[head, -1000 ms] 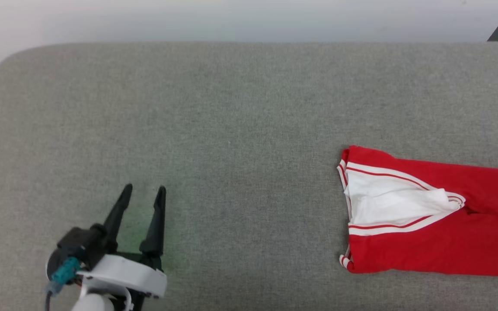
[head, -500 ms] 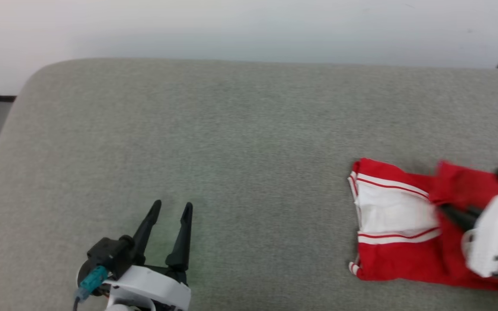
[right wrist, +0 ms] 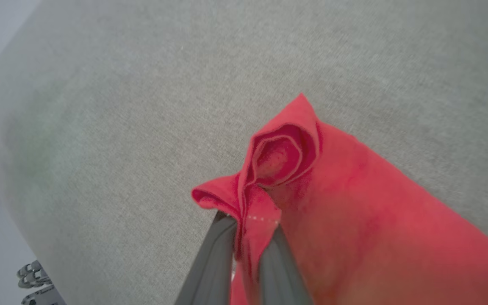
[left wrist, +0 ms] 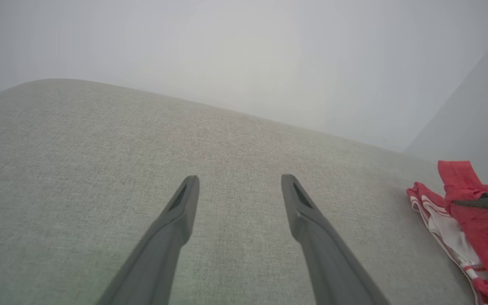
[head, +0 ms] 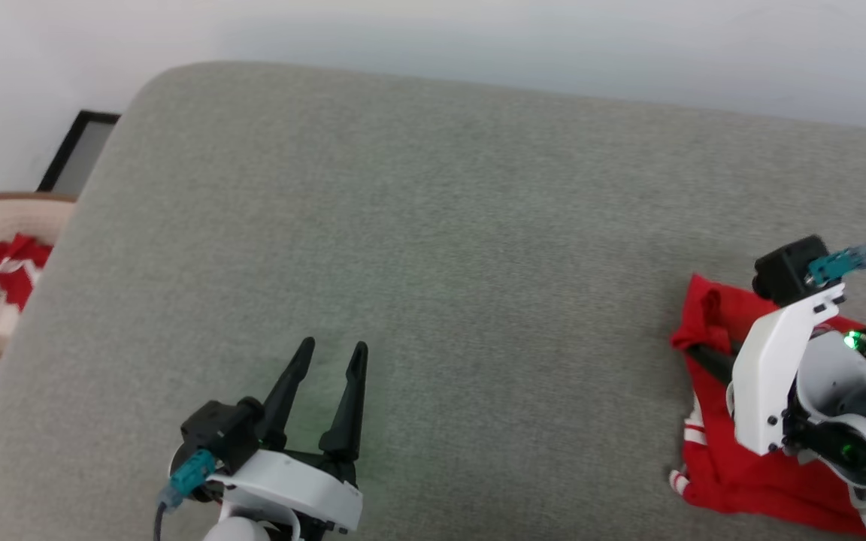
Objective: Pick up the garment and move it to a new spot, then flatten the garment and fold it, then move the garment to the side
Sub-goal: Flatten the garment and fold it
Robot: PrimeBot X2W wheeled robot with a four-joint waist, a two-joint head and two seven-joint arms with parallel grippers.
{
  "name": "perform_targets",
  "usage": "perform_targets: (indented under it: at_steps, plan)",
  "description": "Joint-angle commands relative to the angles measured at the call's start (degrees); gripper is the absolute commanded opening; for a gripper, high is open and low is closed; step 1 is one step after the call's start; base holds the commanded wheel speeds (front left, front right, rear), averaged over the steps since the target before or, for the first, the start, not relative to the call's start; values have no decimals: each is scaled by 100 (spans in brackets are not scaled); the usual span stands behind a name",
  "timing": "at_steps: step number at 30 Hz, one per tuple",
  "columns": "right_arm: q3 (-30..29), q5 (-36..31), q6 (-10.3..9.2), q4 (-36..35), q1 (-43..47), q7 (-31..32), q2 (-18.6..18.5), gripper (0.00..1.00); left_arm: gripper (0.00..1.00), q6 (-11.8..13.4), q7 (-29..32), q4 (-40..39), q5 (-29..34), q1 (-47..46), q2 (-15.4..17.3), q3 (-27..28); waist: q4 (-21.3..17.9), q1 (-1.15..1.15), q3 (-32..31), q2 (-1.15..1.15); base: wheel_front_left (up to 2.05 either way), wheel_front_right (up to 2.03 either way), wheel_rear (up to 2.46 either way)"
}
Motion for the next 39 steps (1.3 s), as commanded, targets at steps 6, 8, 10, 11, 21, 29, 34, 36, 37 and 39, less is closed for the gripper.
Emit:
perform_targets:
  at_steps: [6,8,10,11,21,29,34,36,37,39]
  plan:
    - [336,22,2,515,-85,-206,-77,0,100,-11,-3,58,-50,-56,22,4,173,0,70,0,0,0,0]
    - [439,71,2,603,-117,-284,-85,44,100,-11,-2,81,-47,-25,46,40,105,0,18,0,0,0,0]
    - [476,137,2,655,-127,-376,-69,100,100,-11,-2,97,-46,12,72,54,8,0,-42,0,0,0,0]
    - [499,189,2,664,-136,-420,-63,100,100,-11,-3,99,-46,22,92,50,-41,0,-78,0,0,0,0]
    - [335,627,2,413,-115,-1022,-321,100,100,-11,-2,91,-109,58,364,58,-674,0,-354,0,0,0,0]
    - [399,742,2,804,-56,-2512,-580,100,100,-11,-3,323,-281,-46,471,76,-1249,0,-326,0,0,0,0]
    - [580,618,2,1475,-226,-3677,-496,100,100,-11,-2,497,-272,-58,506,206,-1496,0,-367,0,0,0,0]
    - [611,569,2,1754,-241,-4140,-411,100,100,-11,-3,537,-222,-35,516,294,-1561,0,-433,0,0,0,0]
    - [613,546,2,1885,-253,-4364,-373,100,100,-11,-3,536,-191,-12,518,329,-1587,0,-466,0,0,0,0]
    - [632,472,2,2084,-266,-4778,-333,100,100,-11,-3,521,-127,78,521,422,-1633,0,-554,0,0,0,0]
